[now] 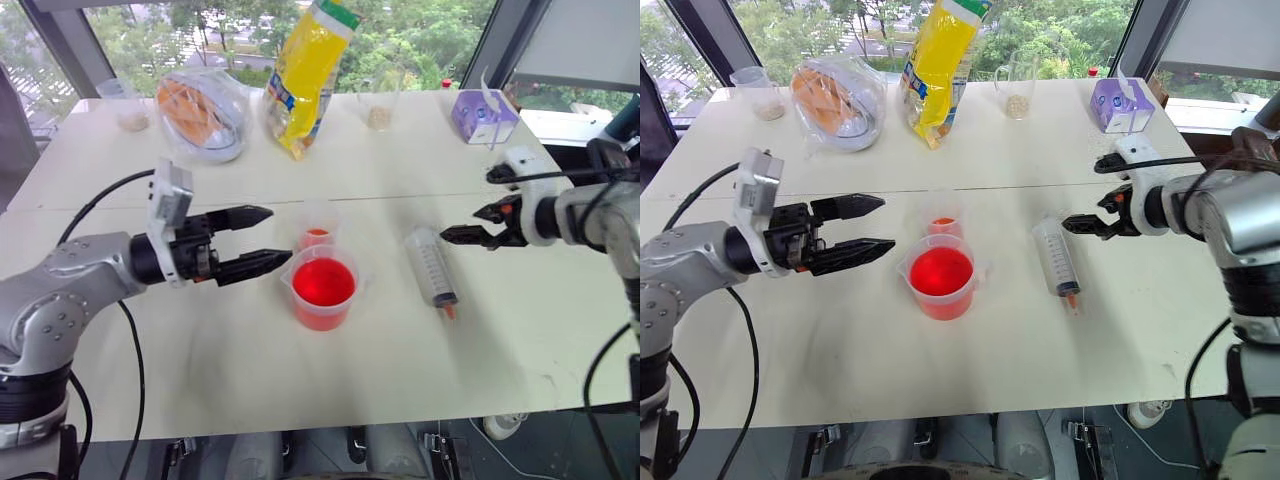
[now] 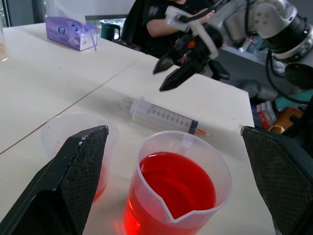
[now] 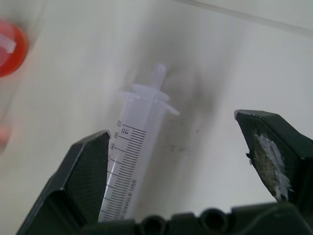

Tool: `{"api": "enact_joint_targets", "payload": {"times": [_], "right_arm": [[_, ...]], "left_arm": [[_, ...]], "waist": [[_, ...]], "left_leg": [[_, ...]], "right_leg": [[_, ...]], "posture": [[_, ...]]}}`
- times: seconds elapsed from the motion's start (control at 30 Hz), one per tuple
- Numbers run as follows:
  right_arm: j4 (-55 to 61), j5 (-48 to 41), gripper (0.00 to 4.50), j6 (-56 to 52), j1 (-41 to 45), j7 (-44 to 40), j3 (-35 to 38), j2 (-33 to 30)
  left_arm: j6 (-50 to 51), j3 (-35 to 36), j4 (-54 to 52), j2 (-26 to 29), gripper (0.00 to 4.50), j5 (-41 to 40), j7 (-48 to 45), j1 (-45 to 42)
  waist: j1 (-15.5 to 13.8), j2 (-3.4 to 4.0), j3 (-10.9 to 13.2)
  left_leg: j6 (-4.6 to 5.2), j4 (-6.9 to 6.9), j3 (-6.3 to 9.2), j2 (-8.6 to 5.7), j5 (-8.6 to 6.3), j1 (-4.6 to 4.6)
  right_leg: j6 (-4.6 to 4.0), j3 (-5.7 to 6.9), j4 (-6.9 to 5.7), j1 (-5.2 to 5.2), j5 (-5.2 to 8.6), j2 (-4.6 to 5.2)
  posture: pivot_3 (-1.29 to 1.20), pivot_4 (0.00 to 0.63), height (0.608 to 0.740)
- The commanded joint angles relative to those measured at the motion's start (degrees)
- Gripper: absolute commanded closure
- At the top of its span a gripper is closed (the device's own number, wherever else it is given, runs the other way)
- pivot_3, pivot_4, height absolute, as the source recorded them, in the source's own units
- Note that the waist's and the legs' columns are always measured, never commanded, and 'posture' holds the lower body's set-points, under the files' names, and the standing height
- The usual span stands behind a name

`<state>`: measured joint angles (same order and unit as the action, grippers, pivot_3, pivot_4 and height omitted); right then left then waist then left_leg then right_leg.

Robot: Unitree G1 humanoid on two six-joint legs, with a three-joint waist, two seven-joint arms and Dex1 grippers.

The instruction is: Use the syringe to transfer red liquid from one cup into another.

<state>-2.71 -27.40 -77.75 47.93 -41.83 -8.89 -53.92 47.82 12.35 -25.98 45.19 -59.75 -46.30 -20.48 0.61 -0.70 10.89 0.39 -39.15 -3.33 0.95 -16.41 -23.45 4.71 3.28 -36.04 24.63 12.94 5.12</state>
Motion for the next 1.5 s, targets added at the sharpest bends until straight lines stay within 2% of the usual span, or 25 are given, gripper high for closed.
{"api": "enact_joint_targets", "payload": {"times": [0.03,0.3,0.7,0.8,0.93,0.97,1.17,1.3,1.4,1.5], "right_arm": [[-1.98,-0.24,0.05,-5.32,3.74,0.60,0.71,1.65],[-5.68,1.59,0.05,-7.76,5.00,1.89,-4.18,5.60],[-12.97,6.66,0.05,-1.59,5.48,0.65,-11.03,10.40],[-11.47,7.61,0.91,-0.91,4.63,0.25,-12.63,11.02],[-6.91,7.80,2.90,-2.04,3.55,0.05,-13.15,11.25],[-5.95,7.80,3.11,-2.15,3.26,0.02,-13.00,11.13],[1.11,7.01,3.11,-4.62,1.82,1.01,-9.77,9.94],[6.79,5.40,3.11,-4.35,2.93,1.55,-1.60,8.71],[12.67,3.37,3.11,1.71,2.89,0.37,4.63,8.76],[17.67,0.40,3.11,9.20,1.84,0.04,11.73,12.25]], "left_arm": [[-1.66,0.96,-1.56,-0.29,0.00,0.31,-0.25,0.20],[-2.68,1.69,-3.67,-1.34,0.00,0.41,1.37,2.75],[-3.50,2.17,-4.72,-1.00,0.00,0.44,2.31,4.45],[-3.53,1.92,-4.16,-0.82,0.00,0.97,2.36,3.82],[-3.76,2.14,-3.33,0.16,0.00,1.80,1.50,3.24],[-3.97,2.09,-3.00,0.35,0.00,2.23,1.34,3.02],[-4.22,2.47,-0.29,1.29,0.00,3.20,0.09,0.44],[-4.91,1.47,2.76,1.87,0.00,4.70,-1.61,-2.61],[-5.05,1.19,5.11,1.84,0.00,5.19,-3.07,-4.98],[-5.34,0.53,7.11,1.59,0.00,5.96,-4.69,-6.95]], "waist": [[-0.13,0.00,0.00],[-0.01,0.00,0.00],[0.19,-0.14,-0.09],[0.20,-0.17,-0.10],[0.32,-0.17,-0.10],[0.32,-0.16,-0.10],[0.14,-0.15,-0.09],[0.03,-0.10,-0.05],[-0.06,-0.10,-0.05],[-0.02,-0.11,-0.05]], "left_leg": [[0.00,0.00,0.00,0.00,0.00,0.00],[0.01,0.00,0.01,-0.01,0.00,-0.02],[0.01,-0.02,0.00,-0.01,0.00,0.07],[0.00,-0.04,0.01,0.00,0.00,0.12],[-0.01,-0.03,0.02,0.01,0.01,0.12],[-0.01,-0.02,0.02,0.01,0.01,0.12],[-0.01,0.01,0.06,0.02,0.01,0.09],[-0.01,0.01,0.04,0.02,0.01,0.01],[-0.01,0.00,0.04,0.01,0.01,-0.03],[-0.01,0.01,0.03,0.00,0.01,-0.03]], "right_leg": [[0.01,0.00,0.00,0.00,0.00,0.00],[0.01,0.01,-0.01,0.00,0.00,0.02],[0.01,0.01,-0.03,-0.07,-0.02,-0.01],[-0.07,0.00,-0.03,-0.11,-0.03,-0.02],[-0.07,0.00,-0.04,-0.09,-0.05,-0.09],[-0.06,0.01,-0.04,-0.08,-0.05,-0.10],[-0.06,0.03,-0.05,-0.04,-0.05,-0.15],[-0.05,0.02,-0.05,0.03,-0.05,-0.10],[-0.05,0.03,-0.04,0.05,-0.06,-0.10],[-0.03,0.03,-0.01,0.04,-0.05,-0.10]], "posture": [[0.00,0.150,0.740],[0.00,0.150,0.740],[0.00,0.150,0.740],[0.00,0.150,0.740],[0.00,0.150,0.740],[0.00,0.150,0.740],[0.00,0.150,0.740],[0.00,0.150,0.740],[0.00,0.150,0.740],[0.00,0.150,0.740]]}}
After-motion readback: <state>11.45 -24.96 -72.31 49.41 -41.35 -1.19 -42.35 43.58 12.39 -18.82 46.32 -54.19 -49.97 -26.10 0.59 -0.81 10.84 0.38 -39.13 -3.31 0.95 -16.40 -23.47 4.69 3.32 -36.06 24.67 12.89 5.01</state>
